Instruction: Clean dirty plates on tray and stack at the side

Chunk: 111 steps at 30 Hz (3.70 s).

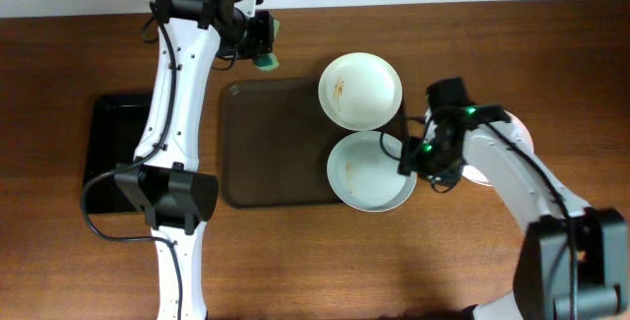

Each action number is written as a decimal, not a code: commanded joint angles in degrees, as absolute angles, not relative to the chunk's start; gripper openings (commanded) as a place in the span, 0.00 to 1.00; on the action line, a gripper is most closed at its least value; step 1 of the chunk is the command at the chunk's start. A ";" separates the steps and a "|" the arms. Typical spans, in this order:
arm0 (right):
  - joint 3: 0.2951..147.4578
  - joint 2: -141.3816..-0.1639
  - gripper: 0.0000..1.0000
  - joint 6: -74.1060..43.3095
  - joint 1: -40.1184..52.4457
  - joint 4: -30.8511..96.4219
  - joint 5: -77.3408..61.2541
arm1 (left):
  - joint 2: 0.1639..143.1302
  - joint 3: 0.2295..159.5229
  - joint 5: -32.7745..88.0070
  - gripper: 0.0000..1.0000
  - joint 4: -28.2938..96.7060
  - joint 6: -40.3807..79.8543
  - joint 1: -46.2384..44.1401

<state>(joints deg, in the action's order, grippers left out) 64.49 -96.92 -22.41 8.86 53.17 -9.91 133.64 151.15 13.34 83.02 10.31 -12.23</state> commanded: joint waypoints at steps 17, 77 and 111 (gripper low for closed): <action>61.82 -101.67 0.26 -24.51 10.55 49.23 -2.92 | 134.15 151.96 11.09 0.01 83.13 9.65 -12.38; 71.94 -116.77 0.04 -50.26 34.11 17.63 4.10 | 134.15 142.41 8.93 0.01 96.18 6.76 -12.38; 71.96 -116.84 0.04 -49.78 34.06 17.50 3.84 | 134.15 99.37 2.11 0.01 48.51 10.85 -15.00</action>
